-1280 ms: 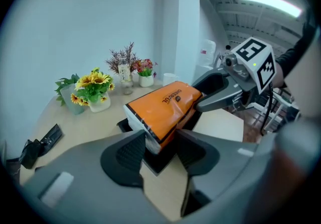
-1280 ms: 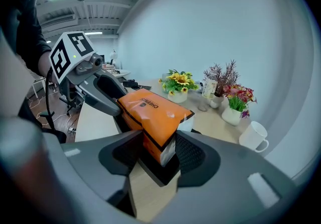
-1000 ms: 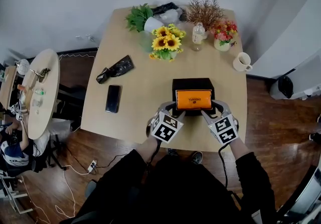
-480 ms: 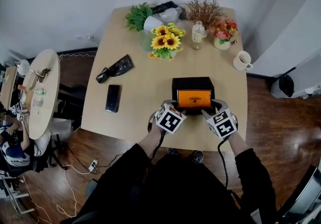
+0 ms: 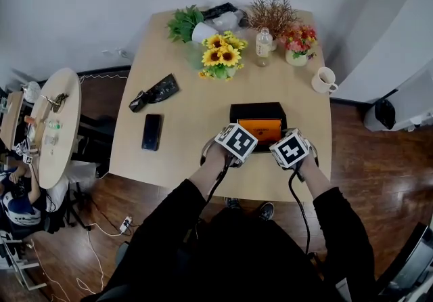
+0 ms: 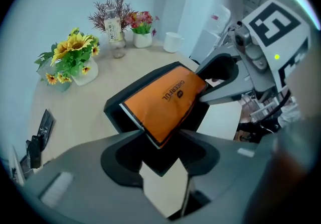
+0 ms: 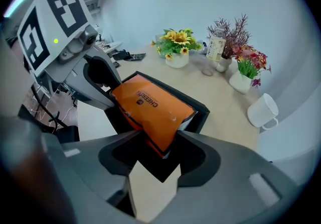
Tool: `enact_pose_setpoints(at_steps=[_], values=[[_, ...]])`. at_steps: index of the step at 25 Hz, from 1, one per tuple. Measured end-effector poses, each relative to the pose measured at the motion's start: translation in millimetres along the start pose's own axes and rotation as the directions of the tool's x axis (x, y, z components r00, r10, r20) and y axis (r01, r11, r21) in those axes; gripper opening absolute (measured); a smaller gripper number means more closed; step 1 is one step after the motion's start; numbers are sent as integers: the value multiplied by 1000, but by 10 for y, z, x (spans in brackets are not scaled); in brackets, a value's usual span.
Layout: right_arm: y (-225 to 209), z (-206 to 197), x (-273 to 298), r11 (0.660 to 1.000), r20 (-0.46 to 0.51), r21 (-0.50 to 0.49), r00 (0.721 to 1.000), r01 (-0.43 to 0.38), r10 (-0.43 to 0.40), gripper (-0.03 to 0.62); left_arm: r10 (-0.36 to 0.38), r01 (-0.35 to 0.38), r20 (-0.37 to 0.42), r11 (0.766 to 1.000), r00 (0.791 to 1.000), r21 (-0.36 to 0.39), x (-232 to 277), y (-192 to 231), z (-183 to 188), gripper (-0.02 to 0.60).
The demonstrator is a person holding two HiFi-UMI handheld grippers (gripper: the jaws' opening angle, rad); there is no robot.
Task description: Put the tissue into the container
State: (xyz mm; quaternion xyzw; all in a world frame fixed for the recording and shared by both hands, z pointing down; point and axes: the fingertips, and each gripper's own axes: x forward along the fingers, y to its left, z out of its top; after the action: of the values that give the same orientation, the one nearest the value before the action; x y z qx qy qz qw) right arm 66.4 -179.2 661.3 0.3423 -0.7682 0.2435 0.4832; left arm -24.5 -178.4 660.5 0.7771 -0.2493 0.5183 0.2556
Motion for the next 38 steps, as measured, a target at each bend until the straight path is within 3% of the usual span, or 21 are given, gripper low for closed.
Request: enact_pose_setpoints(at_steps=[5,11,15,18,21,23,27,29,32,35,38], values=[[-36,23,-29,1000,-28,-3,1000,10,-10,216,39,-38,9,999,999,-3,-3,25,17,170],[-64,-10,-120,999,8,12,999,46,-46,265,223,-225,33,969,974,97,-114,142,-62,187],[-55,-62,-170,999,0,15,999,51,-51,265,145,-145,81,989,986,-4,-135,106,-66,187],[-17,-95,-242,999,24,30,999,43,-44,265,109,-102,170,994,979,-45,-267,26,59,186],[-29,145,-559,996,181,-13,980,92,-88,265,137,-126,335,990,932,-56,-608,-52,272,184],[4,264,-847,993,297,-19,949,118,-107,265,156,-139,467,988,871,-71,-966,-159,420,184],[115,305,-1594,990,521,21,843,142,-132,252,155,-172,673,984,723,-42,-1739,-594,541,183],[177,192,-1981,989,610,53,779,137,-141,245,156,-198,722,980,674,-26,-2010,-845,419,183],[255,-83,-2440,988,692,78,706,130,-148,238,172,-248,745,969,645,-9,-2234,-1181,125,183],[355,-352,-2719,988,731,79,665,134,-149,236,177,-262,742,965,647,-2,-2323,-1456,-161,183],[532,-492,-2850,990,765,70,630,119,-130,236,196,-277,764,960,615,-23,-2467,-1568,-328,183]])
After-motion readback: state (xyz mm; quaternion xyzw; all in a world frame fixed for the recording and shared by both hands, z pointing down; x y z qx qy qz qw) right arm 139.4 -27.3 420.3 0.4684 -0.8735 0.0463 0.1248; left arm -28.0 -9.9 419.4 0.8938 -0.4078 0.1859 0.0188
